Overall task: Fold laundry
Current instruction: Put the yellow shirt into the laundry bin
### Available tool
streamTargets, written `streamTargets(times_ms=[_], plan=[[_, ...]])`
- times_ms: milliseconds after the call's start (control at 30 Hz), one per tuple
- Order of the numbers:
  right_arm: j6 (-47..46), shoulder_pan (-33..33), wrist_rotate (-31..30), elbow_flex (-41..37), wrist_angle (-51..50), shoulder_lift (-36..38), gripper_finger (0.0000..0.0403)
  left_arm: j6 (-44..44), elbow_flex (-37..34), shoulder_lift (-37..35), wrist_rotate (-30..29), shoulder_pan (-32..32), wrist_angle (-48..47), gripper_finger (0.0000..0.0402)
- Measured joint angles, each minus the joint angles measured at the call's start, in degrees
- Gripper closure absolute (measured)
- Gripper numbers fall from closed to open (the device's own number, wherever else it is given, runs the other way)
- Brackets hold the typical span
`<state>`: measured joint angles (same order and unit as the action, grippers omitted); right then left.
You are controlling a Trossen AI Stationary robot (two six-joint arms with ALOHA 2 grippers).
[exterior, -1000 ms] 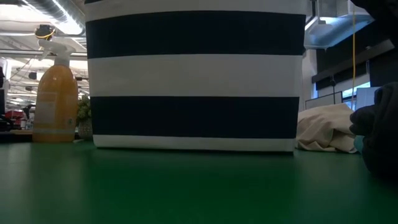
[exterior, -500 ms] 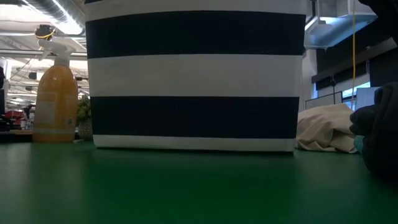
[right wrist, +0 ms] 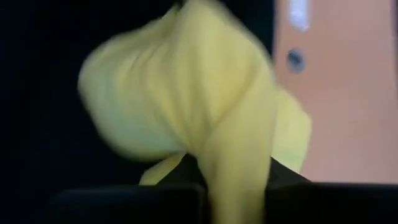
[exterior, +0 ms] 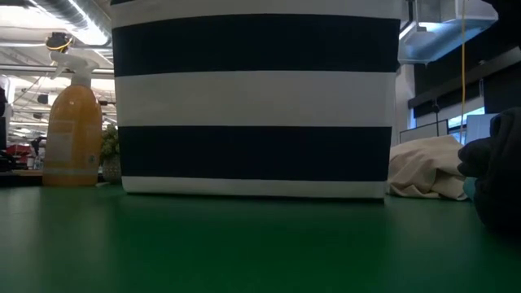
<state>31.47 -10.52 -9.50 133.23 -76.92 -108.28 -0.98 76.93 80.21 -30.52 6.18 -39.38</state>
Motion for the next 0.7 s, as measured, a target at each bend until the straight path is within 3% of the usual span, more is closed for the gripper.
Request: streamTargets(times_ms=[133,467,700], plan=[[0.5,0.0,1.8,0.0,-6.5,0.1,0.0366,1.7,0.0,-2.2,0.1,1.3,-1.5,0.0397],[-0.1,0.0,8.7,0.0,-6.5,0.1,0.0370,8.2,0.0,-5.8,-1.0,4.5,-3.1,0.0399],[-1.3,-0.4,6.3,0.0,-5.7,-1.1,0.0373,14.9,0.0,-5.9,-1.0,7.5,-3.2,0.0399]])
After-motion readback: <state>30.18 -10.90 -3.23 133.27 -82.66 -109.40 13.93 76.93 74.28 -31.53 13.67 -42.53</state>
